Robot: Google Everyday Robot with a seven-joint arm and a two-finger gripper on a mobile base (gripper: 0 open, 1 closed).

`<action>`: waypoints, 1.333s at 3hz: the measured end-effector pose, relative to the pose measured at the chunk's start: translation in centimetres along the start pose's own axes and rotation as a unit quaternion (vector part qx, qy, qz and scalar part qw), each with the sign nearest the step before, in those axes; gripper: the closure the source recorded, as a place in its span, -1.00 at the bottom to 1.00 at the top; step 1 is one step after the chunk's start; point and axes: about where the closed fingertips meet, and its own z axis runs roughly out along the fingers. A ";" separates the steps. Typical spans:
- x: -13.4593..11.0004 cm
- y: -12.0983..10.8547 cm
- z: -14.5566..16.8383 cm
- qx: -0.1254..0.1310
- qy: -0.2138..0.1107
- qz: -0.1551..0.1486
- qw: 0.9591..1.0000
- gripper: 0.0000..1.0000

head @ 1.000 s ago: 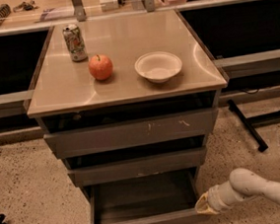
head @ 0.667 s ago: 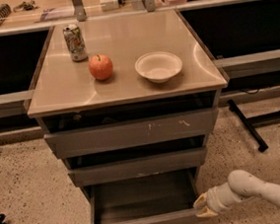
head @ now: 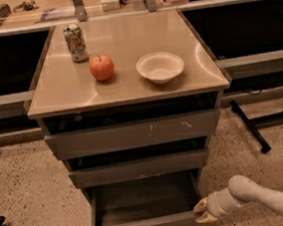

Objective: Close bottom drawer

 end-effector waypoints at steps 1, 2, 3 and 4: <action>0.7 -0.3 1.9 -0.006 -0.014 -0.001 1.000 -0.06; 1.1 -0.5 3.4 -0.013 -0.023 -0.001 1.000 -0.08; 1.1 -0.9 4.5 -0.015 -0.032 -0.006 0.999 0.06; 1.1 -0.9 4.5 -0.015 -0.032 -0.006 0.999 0.45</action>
Offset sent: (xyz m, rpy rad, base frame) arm 0.0123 0.0128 -0.0473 0.0613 0.0251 0.0250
